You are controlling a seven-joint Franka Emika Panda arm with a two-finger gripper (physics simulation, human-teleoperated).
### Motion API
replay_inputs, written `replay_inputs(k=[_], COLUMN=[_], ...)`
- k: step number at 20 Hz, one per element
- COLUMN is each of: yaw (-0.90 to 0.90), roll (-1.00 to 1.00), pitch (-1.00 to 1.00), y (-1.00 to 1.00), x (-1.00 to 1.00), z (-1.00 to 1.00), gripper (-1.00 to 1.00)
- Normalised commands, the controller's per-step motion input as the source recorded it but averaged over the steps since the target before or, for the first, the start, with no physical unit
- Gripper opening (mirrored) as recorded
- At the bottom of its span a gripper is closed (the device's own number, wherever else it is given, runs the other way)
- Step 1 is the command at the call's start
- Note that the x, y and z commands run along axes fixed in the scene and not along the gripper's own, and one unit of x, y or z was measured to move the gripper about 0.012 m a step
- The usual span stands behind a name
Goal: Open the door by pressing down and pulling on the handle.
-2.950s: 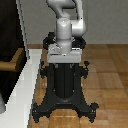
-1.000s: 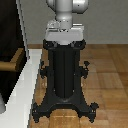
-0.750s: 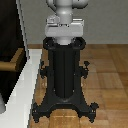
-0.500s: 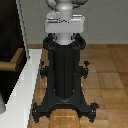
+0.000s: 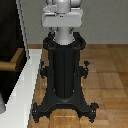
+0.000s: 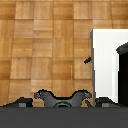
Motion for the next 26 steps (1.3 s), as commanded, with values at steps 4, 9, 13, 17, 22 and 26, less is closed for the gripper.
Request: replay_inputs(k=[4,9,13,17,22,26], yaw=[0.00,0.00,0.00,0.00,0.00,0.00], roll=[0.00,0.00,0.00,0.00,0.00,0.00], pitch=[0.00,0.00,0.00,0.00,0.00,0.00], y=[-0.50,-1.00,-1.00,-1.00,-0.80,0.00], x=[0.00,0.00,0.00,0.00,0.00,0.25], z=[0.00,0.00,0.00,0.00,0.00,0.00], gripper=[1.00,1.00,1.00,1.00,1.00,1.00])
